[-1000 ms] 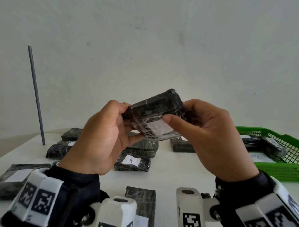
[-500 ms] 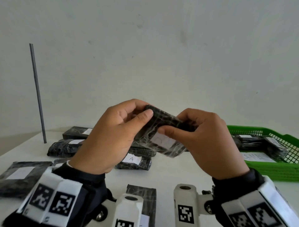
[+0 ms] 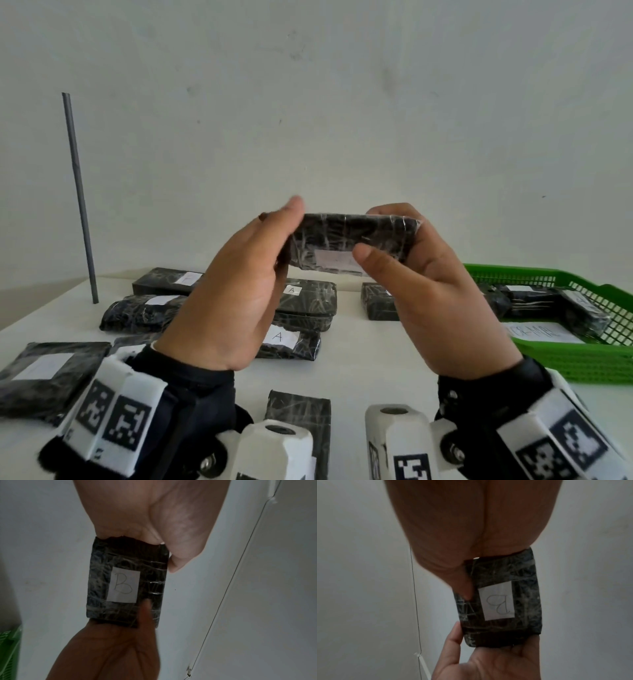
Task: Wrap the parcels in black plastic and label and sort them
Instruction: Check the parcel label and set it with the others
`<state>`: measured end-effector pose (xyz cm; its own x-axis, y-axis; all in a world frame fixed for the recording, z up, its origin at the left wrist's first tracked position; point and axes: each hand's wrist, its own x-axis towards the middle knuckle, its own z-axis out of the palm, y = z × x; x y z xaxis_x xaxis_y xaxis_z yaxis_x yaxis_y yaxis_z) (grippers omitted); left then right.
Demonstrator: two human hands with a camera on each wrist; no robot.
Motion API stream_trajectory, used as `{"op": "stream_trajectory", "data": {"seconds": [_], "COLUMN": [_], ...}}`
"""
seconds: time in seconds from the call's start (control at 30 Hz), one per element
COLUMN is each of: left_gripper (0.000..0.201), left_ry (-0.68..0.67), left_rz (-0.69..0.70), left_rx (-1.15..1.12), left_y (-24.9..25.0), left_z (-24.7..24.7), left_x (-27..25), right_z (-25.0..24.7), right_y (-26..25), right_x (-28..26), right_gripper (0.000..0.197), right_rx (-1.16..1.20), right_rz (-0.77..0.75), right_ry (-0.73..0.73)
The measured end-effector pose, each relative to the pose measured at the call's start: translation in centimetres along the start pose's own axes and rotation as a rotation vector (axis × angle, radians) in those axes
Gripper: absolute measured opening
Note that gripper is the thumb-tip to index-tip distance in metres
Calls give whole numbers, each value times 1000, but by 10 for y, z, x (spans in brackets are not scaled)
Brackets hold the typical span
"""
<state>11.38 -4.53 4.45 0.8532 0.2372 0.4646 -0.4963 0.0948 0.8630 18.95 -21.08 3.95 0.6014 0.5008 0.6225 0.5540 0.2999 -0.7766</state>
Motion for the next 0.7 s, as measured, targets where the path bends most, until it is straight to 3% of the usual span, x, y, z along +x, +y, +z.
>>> {"op": "stream_trajectory", "data": {"seconds": [0.13,0.23,0.4,0.47,0.57,0.63,0.7], "left_gripper": [21,23,27,34,62,58,39], "left_ry": [43,48,58,69,90,89,67], "left_rz": [59,73,58,67,88,80,98], "left_rx": [-28,82,89,81,51,44,95], "left_y": [2,-1,2,4,5,2,-2], "left_z": [6,9,19,21,22,18,14], "left_x": [-2,-2,-6,-9,-9,-7,-6], "right_z": [14,16,14,12,12,12,8], "right_y": [-6,-7,-10,-8,-8,-9,-4], "right_x": [-2,-1,-1,-1,0,1,-1], "right_gripper": [28,33,36,34,34,33,33], "right_rx": [81,56,77,64,95,90,18], "right_rz": [44,24,15,5,2,-19,-68], "right_ry": [86,182,185,192,210,202,167]}}
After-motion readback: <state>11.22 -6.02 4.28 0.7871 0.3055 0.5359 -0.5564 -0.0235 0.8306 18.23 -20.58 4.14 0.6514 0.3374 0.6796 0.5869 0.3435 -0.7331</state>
